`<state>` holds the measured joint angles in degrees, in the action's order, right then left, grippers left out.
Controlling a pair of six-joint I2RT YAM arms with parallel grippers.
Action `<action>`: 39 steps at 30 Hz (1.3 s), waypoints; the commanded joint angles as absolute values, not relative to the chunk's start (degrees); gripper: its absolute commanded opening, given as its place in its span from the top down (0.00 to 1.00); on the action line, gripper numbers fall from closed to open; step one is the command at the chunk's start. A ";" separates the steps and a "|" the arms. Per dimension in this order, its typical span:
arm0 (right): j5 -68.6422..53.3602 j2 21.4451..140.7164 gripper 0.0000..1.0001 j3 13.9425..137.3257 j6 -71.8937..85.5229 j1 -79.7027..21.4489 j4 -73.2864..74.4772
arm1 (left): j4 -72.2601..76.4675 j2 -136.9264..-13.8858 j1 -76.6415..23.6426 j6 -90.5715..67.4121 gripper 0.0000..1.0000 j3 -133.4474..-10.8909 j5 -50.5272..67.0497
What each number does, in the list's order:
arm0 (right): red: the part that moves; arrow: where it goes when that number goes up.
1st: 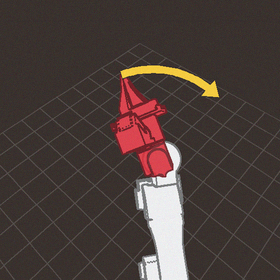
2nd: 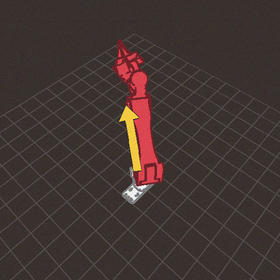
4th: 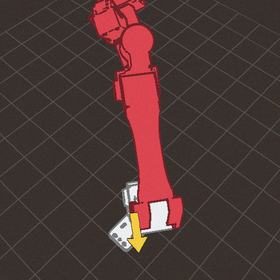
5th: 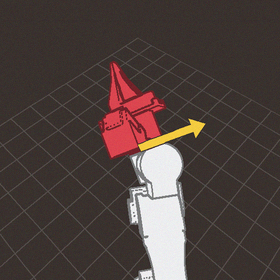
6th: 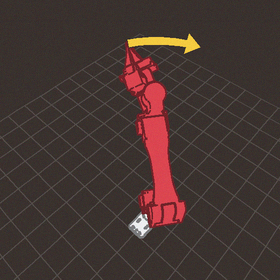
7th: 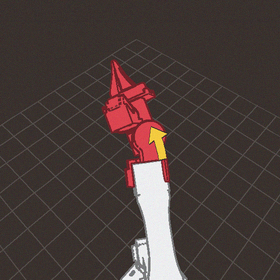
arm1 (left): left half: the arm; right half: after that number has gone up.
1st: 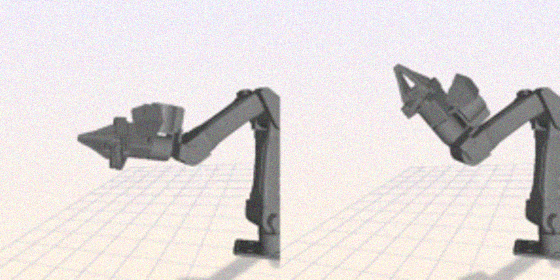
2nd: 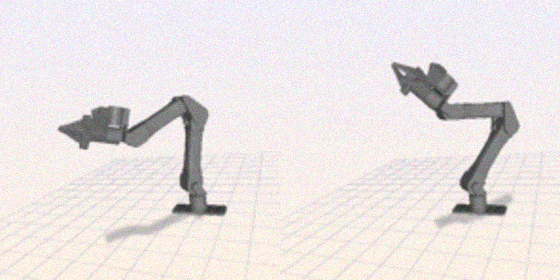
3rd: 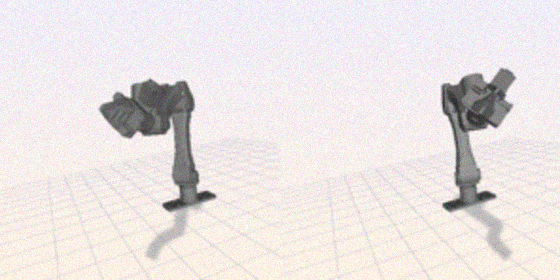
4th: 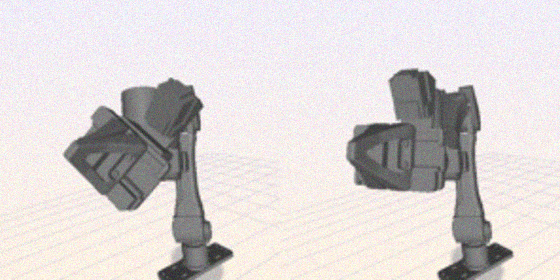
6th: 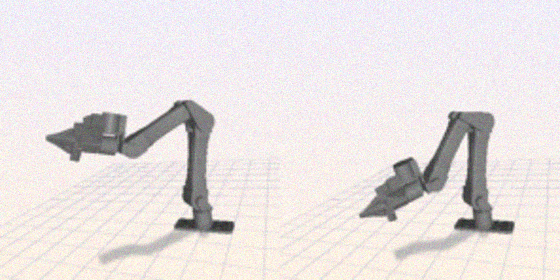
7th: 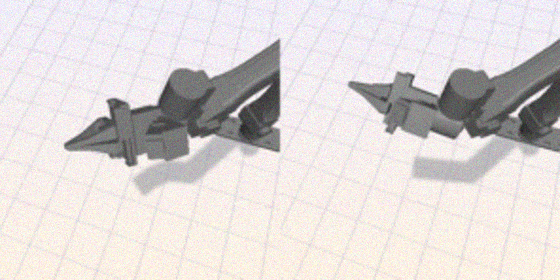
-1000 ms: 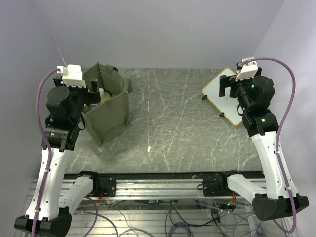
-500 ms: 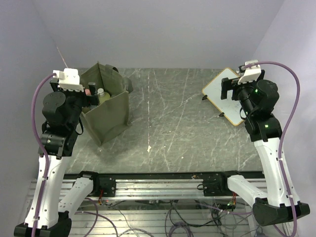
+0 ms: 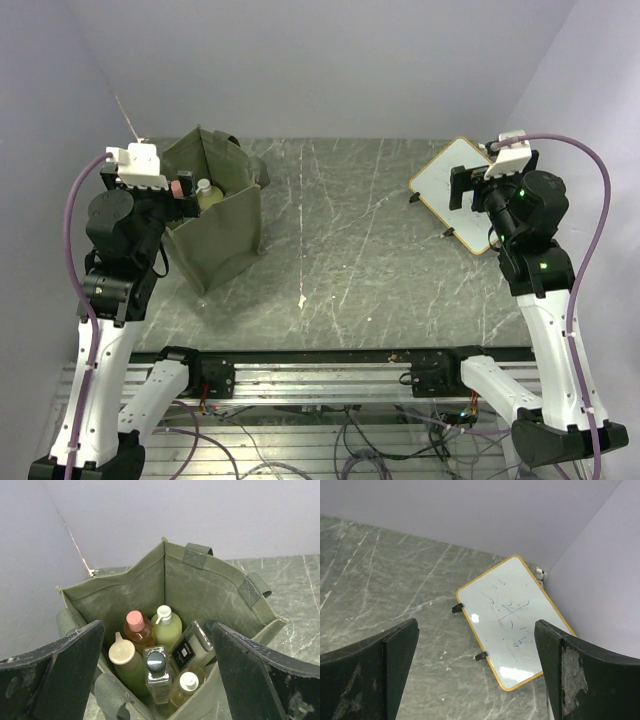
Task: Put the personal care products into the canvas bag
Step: Reset both arms
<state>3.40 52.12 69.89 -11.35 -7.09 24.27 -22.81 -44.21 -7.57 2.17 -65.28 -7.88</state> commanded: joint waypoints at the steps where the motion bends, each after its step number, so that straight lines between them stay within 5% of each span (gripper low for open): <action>1: 3.00 50.23 0.00 67.57 -9.75 -6.68 23.22 | -22.18 -42.66 -7.03 1.10 0.01 -64.08 -7.60; 39: 3.17 48.25 0.00 68.20 -6.55 -3.63 23.11 | -24.53 -41.98 -6.51 1.14 0.01 -66.89 -7.70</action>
<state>3.79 48.42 68.12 -6.81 -4.19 23.86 -25.17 -42.00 -7.16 1.48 -65.78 -7.33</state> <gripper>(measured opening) 0.996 0.991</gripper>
